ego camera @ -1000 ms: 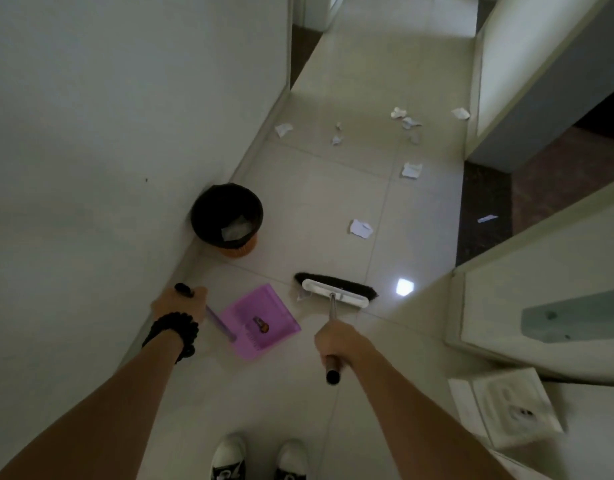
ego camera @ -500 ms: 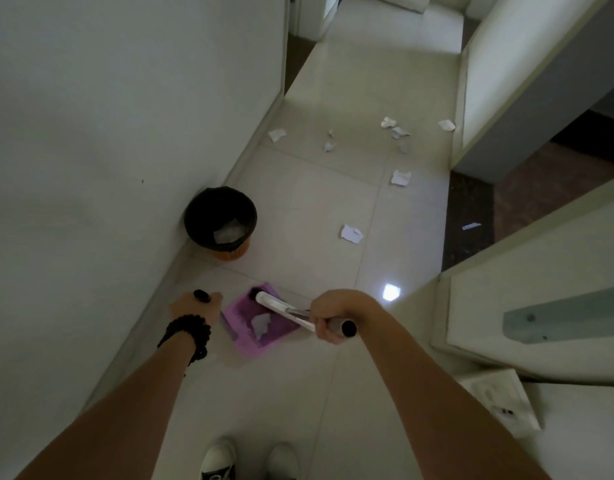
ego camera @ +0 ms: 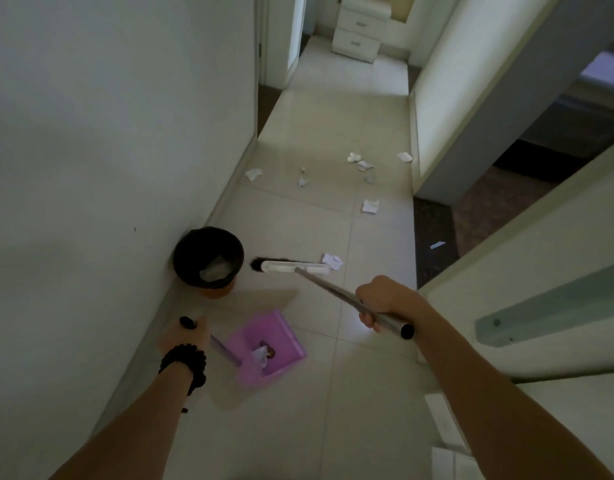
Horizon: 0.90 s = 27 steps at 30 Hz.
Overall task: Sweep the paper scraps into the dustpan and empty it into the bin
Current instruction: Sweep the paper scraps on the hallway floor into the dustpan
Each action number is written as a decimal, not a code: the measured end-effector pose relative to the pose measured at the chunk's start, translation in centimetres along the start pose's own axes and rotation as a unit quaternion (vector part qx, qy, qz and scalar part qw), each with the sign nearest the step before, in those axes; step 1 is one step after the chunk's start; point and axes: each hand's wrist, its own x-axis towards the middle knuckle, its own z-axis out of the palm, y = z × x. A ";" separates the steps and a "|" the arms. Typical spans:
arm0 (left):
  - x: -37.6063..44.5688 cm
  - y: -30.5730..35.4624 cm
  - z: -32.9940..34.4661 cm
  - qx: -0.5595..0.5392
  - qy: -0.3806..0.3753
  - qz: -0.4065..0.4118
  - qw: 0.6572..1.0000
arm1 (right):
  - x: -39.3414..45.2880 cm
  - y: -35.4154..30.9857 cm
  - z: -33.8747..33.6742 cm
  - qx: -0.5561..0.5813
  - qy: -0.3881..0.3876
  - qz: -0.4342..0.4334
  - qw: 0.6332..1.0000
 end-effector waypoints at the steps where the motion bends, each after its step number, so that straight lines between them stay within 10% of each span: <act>1: -0.2 0.7 -0.5 0.013 -0.004 0.010 1.000 | 0.0 0.4 0.1 0.005 0.024 -0.011 1.000; 3: -0.1 1.7 -1.0 0.036 -0.023 0.039 0.998 | 0.5 1.7 0.1 0.158 -0.016 0.028 0.987; 8: 0.0 4.9 -0.9 0.013 -0.016 0.075 0.997 | 2.9 4.8 -0.8 0.604 -0.195 0.133 0.761; 16: 0.7 10.2 1.0 -0.088 0.016 0.041 0.995 | 5.4 7.4 -3.6 0.194 0.027 0.026 0.980; 27: 4.3 25.9 6.0 -0.061 0.068 0.072 0.993 | 17.5 6.4 -14.7 0.028 0.044 0.089 0.995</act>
